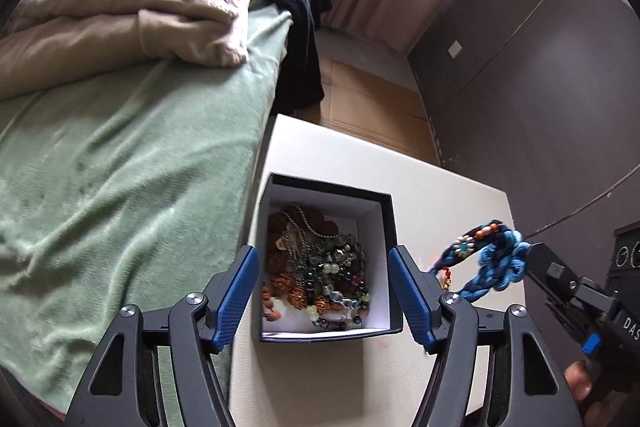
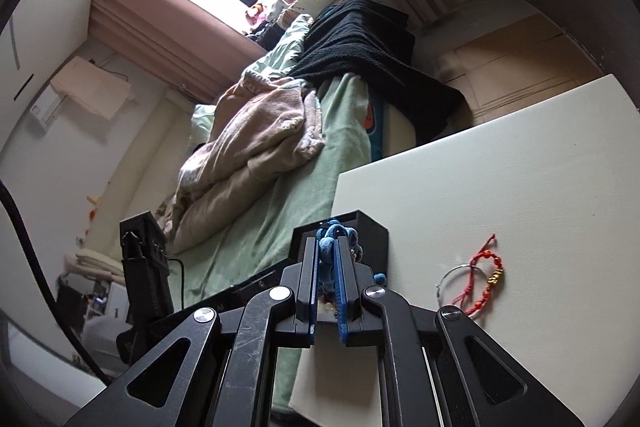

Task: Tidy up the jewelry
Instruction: 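Carry the blue bracelet into the black box and open the right tool, then grasp the red string bracelet with the left tool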

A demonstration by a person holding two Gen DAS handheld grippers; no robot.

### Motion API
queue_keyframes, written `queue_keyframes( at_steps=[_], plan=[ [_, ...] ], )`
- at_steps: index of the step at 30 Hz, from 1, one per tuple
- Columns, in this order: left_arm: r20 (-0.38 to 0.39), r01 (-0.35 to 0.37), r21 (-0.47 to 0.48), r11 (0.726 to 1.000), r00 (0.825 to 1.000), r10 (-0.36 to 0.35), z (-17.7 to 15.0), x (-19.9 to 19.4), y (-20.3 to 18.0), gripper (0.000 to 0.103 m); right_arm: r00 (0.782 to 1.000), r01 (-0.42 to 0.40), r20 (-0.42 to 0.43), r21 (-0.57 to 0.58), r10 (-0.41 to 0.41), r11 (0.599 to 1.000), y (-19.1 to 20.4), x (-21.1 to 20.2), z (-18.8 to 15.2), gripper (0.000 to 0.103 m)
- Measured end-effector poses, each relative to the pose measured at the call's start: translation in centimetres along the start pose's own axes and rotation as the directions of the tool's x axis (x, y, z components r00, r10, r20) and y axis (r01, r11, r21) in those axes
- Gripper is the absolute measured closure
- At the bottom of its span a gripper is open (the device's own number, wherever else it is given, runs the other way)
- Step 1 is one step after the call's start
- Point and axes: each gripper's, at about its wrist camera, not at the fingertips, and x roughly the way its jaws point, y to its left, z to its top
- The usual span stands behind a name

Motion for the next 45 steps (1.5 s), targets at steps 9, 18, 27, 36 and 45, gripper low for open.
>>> queue_keyframes(
  at_steps=[9, 18, 27, 36, 45],
  plan=[
    [0.032, -0.028, 0.028, 0.999, 0.999, 0.027, 0.1, -2.0, -0.1, 0.035, 0.99, -0.1, -0.096, 0.024, 0.102, 0.995, 2.2, 4.9, -0.8, 0.056],
    [0.01, 0.012, 0.105, 0.994, 1.0, -0.013, -0.9, -0.6, -3.8, 0.035, 0.997, 0.064, -0.038, 0.054, -0.062, 0.996, -1.9, 0.6, -0.8, 0.036],
    [-0.038, 0.036, 0.184, 0.982, 0.999, -0.029, -2.3, 2.0, -8.3, 0.044, 0.984, 0.17, -0.056, 0.084, -0.166, 0.982, -6.7, -2.2, -0.7, 0.036],
    [-0.115, 0.051, 0.25, 0.967, 0.993, -0.023, -4.1, 5.3, -11.7, 0.055, 0.974, 0.224, -0.073, 0.143, -0.215, 0.964, -9.7, -3.7, -0.7, 0.036],
    [-0.206, 0.032, 0.258, 0.965, 0.978, 0.023, -5.7, 9.3, -13.5, 0.066, 0.963, 0.266, -0.093, 0.214, -0.251, 0.94, -12.4, -5.0, -1.0, 0.036]
  ],
)
